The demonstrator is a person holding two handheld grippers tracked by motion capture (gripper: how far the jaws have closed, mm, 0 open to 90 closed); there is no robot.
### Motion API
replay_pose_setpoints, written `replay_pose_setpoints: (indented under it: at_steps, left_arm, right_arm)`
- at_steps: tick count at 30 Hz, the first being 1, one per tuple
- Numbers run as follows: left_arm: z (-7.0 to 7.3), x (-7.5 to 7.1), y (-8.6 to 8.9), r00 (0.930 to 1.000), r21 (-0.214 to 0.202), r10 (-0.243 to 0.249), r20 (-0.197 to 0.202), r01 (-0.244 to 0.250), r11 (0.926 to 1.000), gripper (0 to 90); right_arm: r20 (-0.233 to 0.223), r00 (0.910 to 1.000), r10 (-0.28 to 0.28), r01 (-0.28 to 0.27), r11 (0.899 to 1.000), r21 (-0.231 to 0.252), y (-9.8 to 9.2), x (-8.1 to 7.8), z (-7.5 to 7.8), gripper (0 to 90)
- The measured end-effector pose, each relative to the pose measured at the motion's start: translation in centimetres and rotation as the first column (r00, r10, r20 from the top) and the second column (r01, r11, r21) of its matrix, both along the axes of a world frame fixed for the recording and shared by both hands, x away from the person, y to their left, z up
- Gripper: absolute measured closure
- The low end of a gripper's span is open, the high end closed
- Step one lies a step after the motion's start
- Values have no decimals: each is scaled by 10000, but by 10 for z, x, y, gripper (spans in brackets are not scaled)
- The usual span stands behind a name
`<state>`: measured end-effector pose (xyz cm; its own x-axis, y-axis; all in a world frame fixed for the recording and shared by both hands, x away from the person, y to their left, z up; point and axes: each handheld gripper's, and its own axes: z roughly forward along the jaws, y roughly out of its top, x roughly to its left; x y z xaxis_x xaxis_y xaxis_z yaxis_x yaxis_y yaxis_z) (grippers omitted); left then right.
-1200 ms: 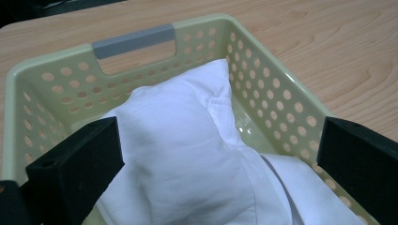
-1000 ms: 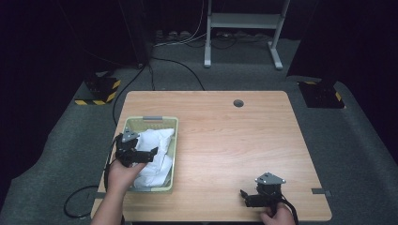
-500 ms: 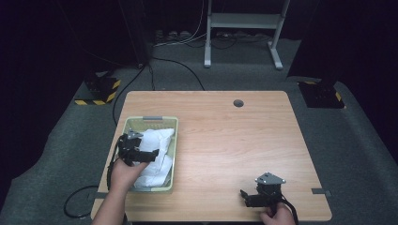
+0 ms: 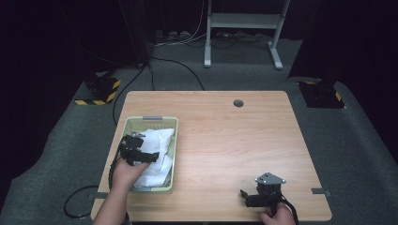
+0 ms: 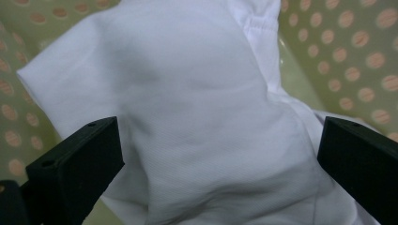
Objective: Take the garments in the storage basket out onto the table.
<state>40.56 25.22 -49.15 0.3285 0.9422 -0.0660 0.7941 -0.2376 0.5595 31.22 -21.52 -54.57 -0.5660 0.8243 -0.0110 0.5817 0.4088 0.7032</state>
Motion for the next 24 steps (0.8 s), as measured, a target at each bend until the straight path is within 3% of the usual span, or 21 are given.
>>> replay_pose_setpoints:
  at_steps: [1,12,16,24]
  left_arm:
    - [-3,0,-1,9998,21,10,-207,-10,10000,7]
    - [-12,6,-1,9950,28,-120,-996,123,9999,7]
    - [-18,11,0,9874,-11,-11,-1582,10,10000,4]
    - [-24,15,-4,9813,-19,-265,-1909,266,9996,3]
  right_arm:
    - [2,10000,4,-4,10000,0,0,0,0,0]
    - [2,10000,11,-11,10000,-2,0,0,0,0]
    - [3,10000,13,-13,10000,-2,0,0,0,0]
    - [2,10000,13,-13,10000,-1,0,0,0,0]
